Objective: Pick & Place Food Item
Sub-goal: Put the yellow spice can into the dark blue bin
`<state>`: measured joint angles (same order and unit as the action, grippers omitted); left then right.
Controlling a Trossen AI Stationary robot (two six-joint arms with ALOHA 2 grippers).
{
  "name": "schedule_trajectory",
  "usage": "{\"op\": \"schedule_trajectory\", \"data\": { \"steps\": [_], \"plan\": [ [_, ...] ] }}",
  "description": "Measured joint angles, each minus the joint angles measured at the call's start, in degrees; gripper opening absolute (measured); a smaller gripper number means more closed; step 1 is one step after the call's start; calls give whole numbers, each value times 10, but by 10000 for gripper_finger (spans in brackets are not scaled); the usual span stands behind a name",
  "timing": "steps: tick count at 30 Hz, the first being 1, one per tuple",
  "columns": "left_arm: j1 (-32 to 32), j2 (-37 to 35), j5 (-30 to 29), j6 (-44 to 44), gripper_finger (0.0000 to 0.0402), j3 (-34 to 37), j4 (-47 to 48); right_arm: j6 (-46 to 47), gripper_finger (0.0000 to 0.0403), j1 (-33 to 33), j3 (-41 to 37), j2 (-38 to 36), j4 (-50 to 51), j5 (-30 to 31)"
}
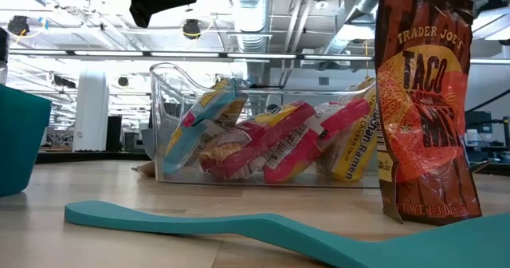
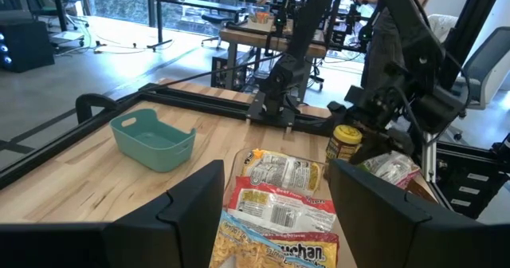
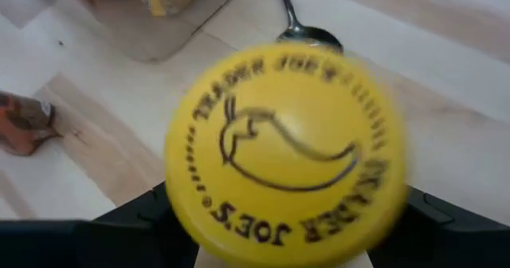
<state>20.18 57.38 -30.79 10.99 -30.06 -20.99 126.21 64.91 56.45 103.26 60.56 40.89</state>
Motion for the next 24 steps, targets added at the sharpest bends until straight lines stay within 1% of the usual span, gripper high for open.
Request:
{"op": "schedule_trajectory", "data": {
  "steps": [4, 8, 24],
  "plan": [
    [0, 0, 0, 0, 218, 0, 0, 36, 269, 7, 0, 41, -12, 27],
    [0, 0, 0, 0, 218, 0, 0, 49, 269, 8, 0, 67, -16, 18],
    [0, 0, 0, 0, 218, 0, 0, 43, 269, -6, 0, 77, -12, 27]
  ]
}}
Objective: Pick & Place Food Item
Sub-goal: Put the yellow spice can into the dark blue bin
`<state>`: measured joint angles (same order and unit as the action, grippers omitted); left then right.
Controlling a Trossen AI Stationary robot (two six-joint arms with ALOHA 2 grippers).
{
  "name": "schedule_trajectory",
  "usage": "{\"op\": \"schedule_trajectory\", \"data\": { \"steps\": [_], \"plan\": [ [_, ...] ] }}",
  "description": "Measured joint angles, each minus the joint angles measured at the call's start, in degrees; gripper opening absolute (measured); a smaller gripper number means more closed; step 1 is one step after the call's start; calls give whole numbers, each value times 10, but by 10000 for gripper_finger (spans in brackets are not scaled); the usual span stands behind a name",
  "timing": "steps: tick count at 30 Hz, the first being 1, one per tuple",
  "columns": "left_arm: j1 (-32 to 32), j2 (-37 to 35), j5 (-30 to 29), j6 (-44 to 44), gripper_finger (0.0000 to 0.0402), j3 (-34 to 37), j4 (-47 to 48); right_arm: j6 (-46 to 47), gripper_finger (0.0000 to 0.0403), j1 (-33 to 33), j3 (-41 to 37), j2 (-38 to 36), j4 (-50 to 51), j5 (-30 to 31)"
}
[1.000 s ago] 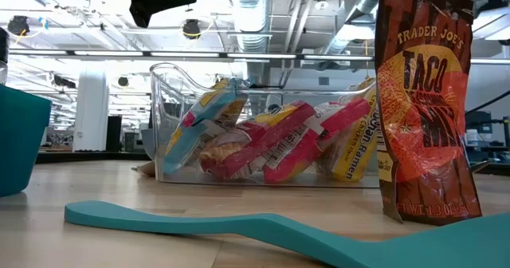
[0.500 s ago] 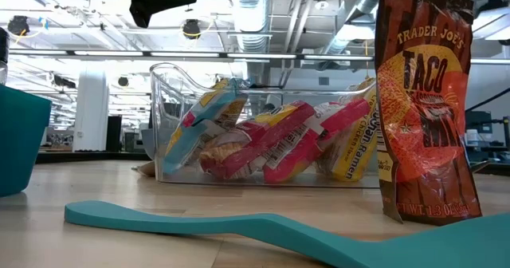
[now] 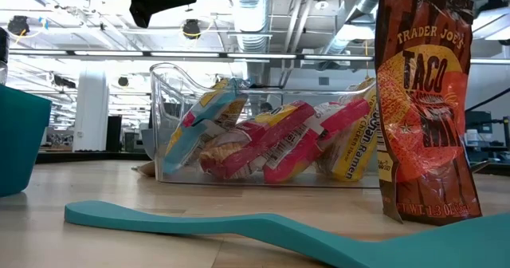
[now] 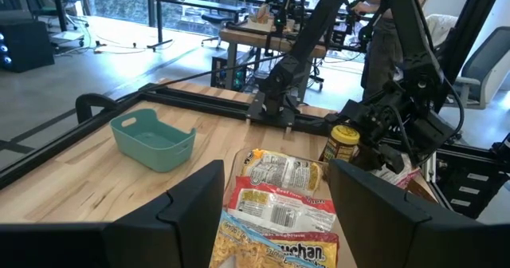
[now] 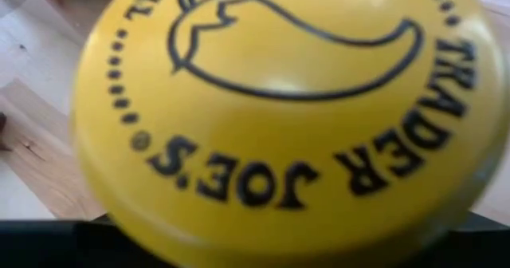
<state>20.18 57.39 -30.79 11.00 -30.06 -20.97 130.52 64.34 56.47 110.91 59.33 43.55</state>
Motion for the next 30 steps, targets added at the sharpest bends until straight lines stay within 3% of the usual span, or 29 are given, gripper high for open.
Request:
{"op": "schedule_trajectory", "data": {
  "steps": [6, 15, 22, 30],
  "plan": [
    [0, 0, 0, 0, 218, 0, 0, 1, 262, 0, 0, 0, 0, 7],
    [0, 0, 0, 0, 218, 0, 0, 0, 210, -7, 0, 0, 2, 24],
    [0, 0, 0, 0, 218, 0, 0, 0, 226, -15, 0, 0, 2, 22],
    [0, 0, 0, 0, 218, 0, 0, -1, 206, -16, 0, 0, 2, 22]
  ]
}}
